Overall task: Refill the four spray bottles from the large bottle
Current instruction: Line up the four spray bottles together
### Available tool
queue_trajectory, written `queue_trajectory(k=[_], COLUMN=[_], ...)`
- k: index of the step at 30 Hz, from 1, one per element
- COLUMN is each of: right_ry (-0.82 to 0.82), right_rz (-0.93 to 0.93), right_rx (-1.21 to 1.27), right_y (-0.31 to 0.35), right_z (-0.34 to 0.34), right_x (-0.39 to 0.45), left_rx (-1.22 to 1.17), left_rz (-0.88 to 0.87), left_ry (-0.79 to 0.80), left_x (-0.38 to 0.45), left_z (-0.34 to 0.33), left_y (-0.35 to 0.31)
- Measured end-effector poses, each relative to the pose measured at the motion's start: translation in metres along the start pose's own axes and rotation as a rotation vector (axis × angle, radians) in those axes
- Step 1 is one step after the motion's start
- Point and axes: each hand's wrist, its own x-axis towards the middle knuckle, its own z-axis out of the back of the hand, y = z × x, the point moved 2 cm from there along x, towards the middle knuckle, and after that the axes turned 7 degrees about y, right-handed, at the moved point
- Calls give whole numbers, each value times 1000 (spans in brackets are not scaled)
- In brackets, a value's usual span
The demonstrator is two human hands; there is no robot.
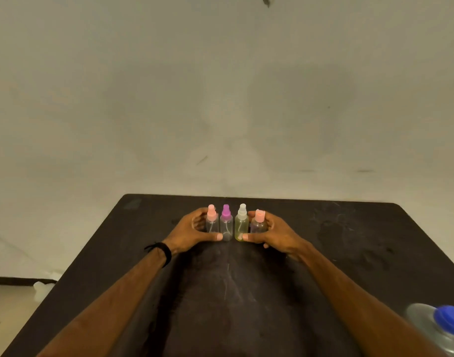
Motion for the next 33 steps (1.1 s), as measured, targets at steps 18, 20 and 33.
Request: queue_trajectory(k=[18,20,33], right_ry=[-1,-4,50], right_rz=[41,51,34], right_rx=[100,97,96], right_y=[-1,-1,-2], right_z=[-13,-14,-31], right_x=[11,10,-35], left_rx=[-44,-45,-95], left_rz=[-44,-48,-22], left_ry=[-40,-42,39], left_x=[18,19,-26], left_z=[-16,-16,-31], left_y=[3,4,4])
